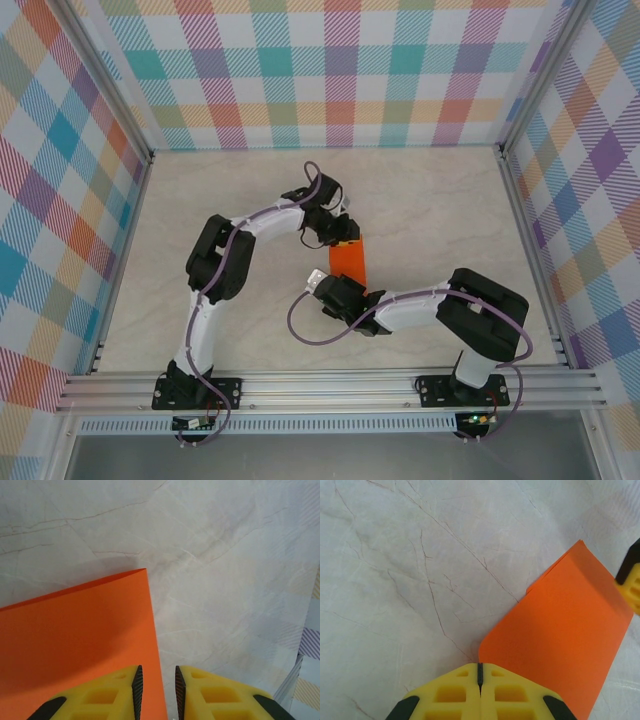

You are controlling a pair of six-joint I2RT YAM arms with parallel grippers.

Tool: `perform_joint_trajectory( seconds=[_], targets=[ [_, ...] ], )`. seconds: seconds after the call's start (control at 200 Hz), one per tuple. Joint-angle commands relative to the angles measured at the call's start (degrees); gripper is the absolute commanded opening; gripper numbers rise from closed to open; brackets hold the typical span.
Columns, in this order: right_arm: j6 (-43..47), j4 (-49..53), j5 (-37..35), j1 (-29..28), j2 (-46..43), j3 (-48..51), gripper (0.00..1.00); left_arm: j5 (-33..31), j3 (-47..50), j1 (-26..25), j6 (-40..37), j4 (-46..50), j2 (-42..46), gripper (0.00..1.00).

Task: Fold a paper plane with a square sheet of paper (fold left side to right side)
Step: Third fold the triangle at the center of the table.

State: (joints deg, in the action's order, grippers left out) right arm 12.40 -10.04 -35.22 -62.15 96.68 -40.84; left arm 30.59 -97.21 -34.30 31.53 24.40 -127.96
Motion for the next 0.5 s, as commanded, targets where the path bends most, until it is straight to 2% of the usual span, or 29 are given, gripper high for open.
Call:
perform_joint_trajectory(
  seconds=[0.0,0.19,0.495],
  targets=[
    [-1.9,1.0,1.3,0.5,-0.4,-1.7,0.0,0.1,-2.3,-0.3,-1.7,3.7,-2.1,0.25],
    [-3.6,3.0,5.3,1.8,-1.3,-2.4,0.0,-1.4,-2.2,-0.4,-3.0,5.1,-3.7,0.24],
    [-7.8,7.9,18.3,6.7,-3.7,-3.3,0.0,-3.0,-1.8,-0.4,-4.4,6.7,-6.1,0.21]
  ],
)
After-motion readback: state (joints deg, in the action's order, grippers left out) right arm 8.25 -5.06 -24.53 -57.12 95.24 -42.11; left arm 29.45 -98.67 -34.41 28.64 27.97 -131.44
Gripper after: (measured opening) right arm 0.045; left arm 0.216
